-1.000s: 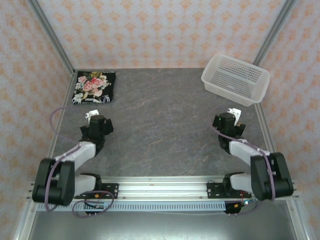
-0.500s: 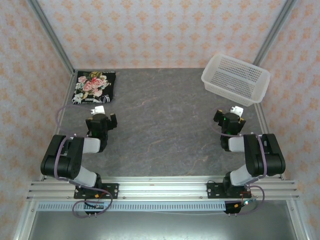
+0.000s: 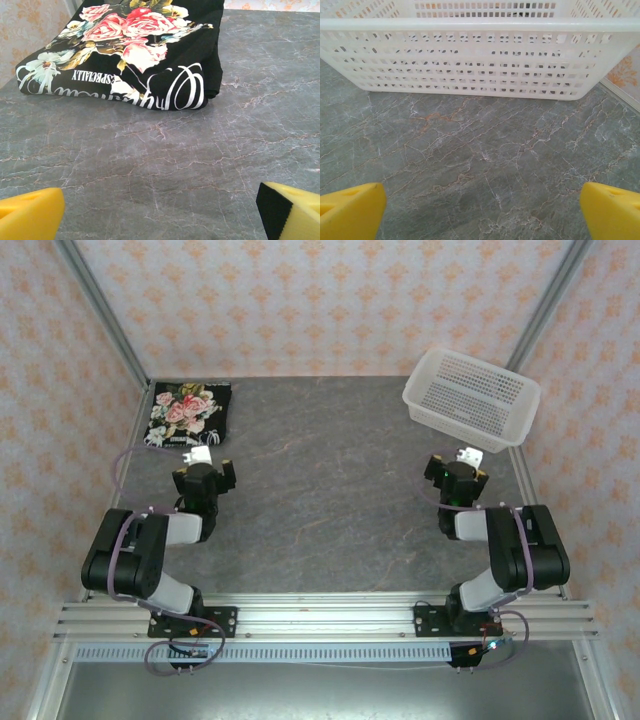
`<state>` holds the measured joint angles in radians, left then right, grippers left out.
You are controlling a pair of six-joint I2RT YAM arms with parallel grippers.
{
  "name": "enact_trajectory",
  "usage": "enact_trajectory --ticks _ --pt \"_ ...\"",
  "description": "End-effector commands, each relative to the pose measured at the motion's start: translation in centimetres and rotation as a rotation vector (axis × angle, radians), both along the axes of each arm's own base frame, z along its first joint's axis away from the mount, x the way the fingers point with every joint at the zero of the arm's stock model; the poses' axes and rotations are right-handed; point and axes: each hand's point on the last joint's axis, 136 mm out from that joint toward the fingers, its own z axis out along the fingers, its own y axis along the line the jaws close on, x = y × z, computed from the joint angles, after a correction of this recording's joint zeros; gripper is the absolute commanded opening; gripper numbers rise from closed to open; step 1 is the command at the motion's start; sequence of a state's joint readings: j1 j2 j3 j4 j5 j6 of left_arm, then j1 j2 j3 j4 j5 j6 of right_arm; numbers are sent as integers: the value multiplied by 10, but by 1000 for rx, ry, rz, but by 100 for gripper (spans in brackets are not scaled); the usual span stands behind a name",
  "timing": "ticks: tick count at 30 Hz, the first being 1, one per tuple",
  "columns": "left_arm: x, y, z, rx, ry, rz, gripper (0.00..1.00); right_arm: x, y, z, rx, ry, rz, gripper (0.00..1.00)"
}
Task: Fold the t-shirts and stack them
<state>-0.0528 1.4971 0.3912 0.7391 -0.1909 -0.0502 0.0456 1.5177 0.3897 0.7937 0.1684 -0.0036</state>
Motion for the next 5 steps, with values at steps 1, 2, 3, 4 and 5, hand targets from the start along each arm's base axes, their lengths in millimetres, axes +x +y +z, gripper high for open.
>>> enact_trajectory --ticks 1,2,3,4,5 --pt "7 3 15 33 -44 18 100 6 1 6 -18 -13 -2 99" --pt "7 3 15 34 -43 18 100 6 1 7 -18 -15 0 99" --pt "7 3 15 33 -42 17 100 5 1 7 -18 -16 0 99" --pt "7 3 15 34 -43 17 100 5 1 7 -19 -17 2 99" --pt "7 3 15 34 -43 18 100 5 1 7 -18 -19 2 99"
